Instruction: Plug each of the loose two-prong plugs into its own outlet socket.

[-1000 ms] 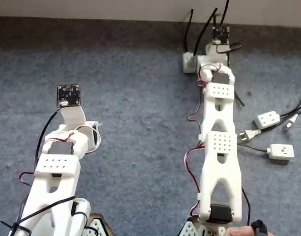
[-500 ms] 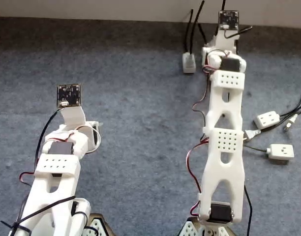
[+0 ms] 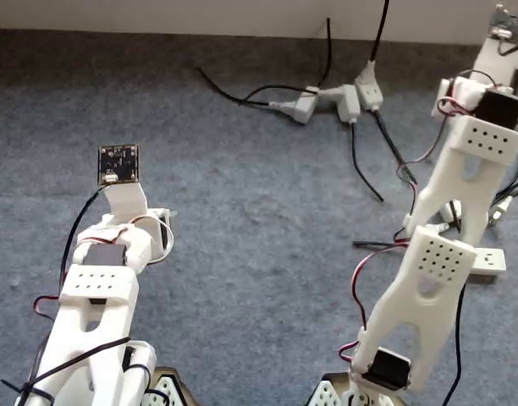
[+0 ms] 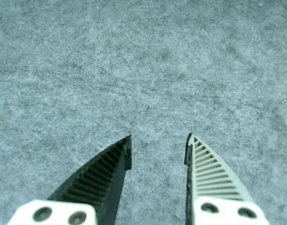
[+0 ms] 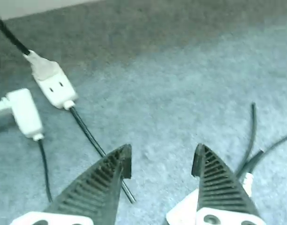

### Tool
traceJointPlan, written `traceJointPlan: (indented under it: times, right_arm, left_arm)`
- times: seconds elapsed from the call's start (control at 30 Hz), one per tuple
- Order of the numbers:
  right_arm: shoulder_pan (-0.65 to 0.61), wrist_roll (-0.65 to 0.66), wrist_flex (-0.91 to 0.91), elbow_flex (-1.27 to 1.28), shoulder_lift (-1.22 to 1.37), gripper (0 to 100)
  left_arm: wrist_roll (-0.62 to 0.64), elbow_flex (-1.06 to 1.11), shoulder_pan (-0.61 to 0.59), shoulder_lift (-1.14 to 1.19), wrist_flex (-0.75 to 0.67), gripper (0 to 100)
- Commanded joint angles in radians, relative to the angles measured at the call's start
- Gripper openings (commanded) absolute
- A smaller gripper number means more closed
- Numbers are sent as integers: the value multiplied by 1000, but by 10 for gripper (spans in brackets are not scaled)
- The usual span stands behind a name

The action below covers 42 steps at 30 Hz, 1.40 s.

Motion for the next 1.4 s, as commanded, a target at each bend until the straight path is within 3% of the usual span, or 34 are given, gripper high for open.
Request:
traceJointPlan:
  times: [0.0,0.3,0.57,0.63,0.83,1.1,1.37]
  right_arm:
    - [94,-41,74,-27,-70,210]
    - [272,-58,156,137,53,210]
    - [249,155,156,255,87,207]
    - [219,91,157,255,87,207]
    - [133,-278,154,263,90,207]
    - [116,-413,119,255,166,207]
    - [159,-413,47,197,308,164]
  left_arm:
    - [8,-4,19,-15,-20,197]
    - [8,-4,21,-15,-20,197]
    - [8,-4,21,-15,-20,197]
    - [8,-4,21,-15,-20,197]
    - [8,-4,21,-15,-20,197]
    - [8,10,21,-21,-32,197]
    - [8,10,21,-19,-40,197]
